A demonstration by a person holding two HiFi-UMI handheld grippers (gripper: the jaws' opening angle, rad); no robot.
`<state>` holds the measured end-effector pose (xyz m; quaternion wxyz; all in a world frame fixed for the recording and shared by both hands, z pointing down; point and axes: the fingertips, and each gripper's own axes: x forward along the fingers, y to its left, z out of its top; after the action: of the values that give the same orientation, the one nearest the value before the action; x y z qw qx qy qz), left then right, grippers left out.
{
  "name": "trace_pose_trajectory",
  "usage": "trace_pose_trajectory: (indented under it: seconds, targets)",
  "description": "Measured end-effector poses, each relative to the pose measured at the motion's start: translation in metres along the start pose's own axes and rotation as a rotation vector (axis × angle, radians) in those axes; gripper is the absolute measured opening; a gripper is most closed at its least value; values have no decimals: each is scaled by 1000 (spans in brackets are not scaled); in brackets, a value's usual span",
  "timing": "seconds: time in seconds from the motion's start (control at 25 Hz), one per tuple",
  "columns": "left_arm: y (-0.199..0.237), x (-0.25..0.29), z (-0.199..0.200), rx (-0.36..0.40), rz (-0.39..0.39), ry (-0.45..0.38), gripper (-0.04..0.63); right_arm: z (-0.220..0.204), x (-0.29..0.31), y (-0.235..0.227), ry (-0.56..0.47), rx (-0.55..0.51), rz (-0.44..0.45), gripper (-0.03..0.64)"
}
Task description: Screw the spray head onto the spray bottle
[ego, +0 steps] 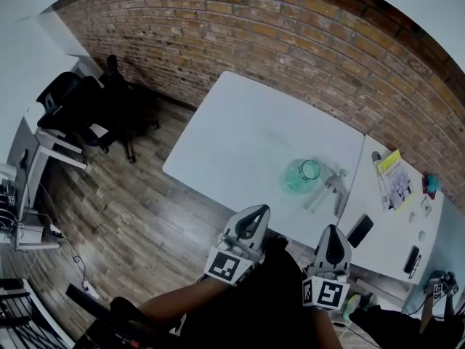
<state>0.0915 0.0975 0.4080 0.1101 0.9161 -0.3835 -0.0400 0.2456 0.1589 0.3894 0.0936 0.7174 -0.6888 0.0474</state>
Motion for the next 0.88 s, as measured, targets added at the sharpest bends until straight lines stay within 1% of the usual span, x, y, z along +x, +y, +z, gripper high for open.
trace_pose_trajectory:
  seconds: [0.08,0.2,0.24,0.4,0.64,0.88]
  targets:
    - [-6,6,-3,32,-7,4,2,3,2,-4,-6,-3,19,8]
    - [-25,21,-15,126,-36,27,2,4,5,-18,-12,-9,29,8]
    - [-30,25,-21,132,-41,35,2,3,6,-23,-11,-10,30,8]
    - [-41,43,-37,91,-46,59,2,3,8,-40,-8,-17,38,8]
    - [-46,69,-42,91,-32,51,2,3,17,-69,-15,-19,38,8]
    - [-53,93,-53,111,-53,67,2,9,31,-94,-34,-7,49,8]
